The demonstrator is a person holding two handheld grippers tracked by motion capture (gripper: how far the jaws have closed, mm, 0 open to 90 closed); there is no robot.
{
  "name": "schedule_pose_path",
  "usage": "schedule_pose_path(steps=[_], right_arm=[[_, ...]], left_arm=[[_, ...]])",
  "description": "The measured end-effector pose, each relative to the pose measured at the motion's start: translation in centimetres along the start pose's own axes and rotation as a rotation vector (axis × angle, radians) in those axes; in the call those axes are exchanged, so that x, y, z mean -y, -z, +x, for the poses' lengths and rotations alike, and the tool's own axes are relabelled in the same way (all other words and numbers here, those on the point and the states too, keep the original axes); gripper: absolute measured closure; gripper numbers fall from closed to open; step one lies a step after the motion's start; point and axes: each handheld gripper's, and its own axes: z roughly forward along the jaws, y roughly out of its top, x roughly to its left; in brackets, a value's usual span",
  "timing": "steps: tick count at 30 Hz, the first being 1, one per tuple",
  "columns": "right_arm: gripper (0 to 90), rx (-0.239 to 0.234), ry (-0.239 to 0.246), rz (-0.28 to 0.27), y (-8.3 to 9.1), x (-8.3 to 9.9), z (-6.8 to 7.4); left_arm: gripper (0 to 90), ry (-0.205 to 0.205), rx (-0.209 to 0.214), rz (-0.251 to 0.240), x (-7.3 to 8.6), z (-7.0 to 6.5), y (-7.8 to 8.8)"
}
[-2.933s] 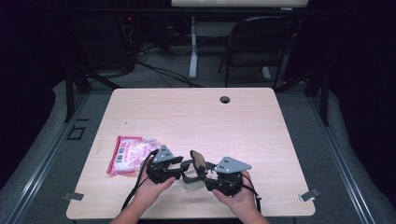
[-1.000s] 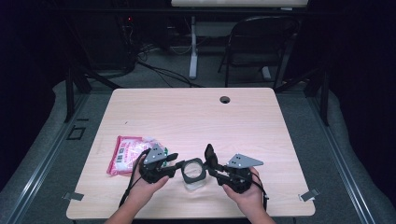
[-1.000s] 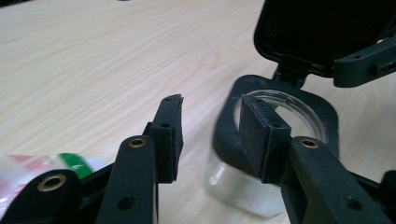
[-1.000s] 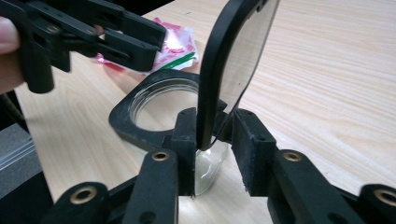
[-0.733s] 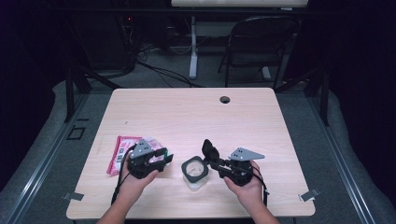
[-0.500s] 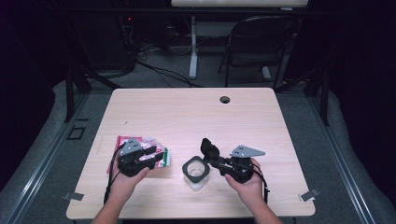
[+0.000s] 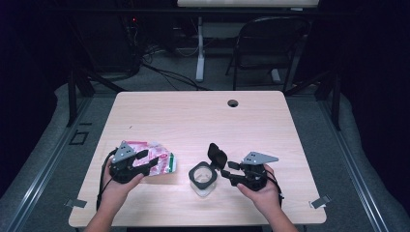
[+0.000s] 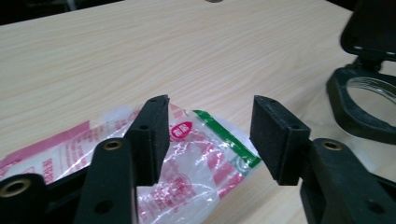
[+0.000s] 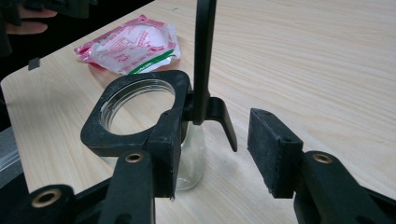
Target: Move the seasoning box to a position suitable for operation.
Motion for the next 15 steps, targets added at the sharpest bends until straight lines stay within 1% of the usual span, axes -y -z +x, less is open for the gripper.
schedule_pose_path(steps=[3,5,7,10,11,13,15], right_arm=[[53.8,0.014,-0.016,0.015,0.2,0.0,-0.2],[53.6,0.011,-0.026,0.015,0.3,0.0,-0.3],[53.0,0.006,-0.032,0.003,0.4,0.0,-0.4],[51.9,0.006,-0.029,-0.002,0.5,0.1,-0.5],[51.5,0.005,-0.033,-0.007,0.5,0.1,-0.5],[50.9,0.003,-0.034,-0.005,0.5,0.2,-0.6],[50.5,0.0,-0.034,-0.005,0.5,0.2,-0.7]], left_arm=[[52.3,0.004,0.01,-0.025,0.8,0.2,0.2],[52.9,0.006,0.008,-0.014,1.3,0.4,0.2],[52.9,0.006,-0.001,-0.003,1.8,0.6,0.3],[51.7,0.02,-0.004,0.003,2.2,1.0,0.3],[50.6,0.022,-0.01,0.012,2.3,1.1,0.3],[47.7,0.025,-0.011,0.01,2.5,1.2,0.0],[42.4,0.029,-0.001,0.026,2.7,1.1,-0.3]])
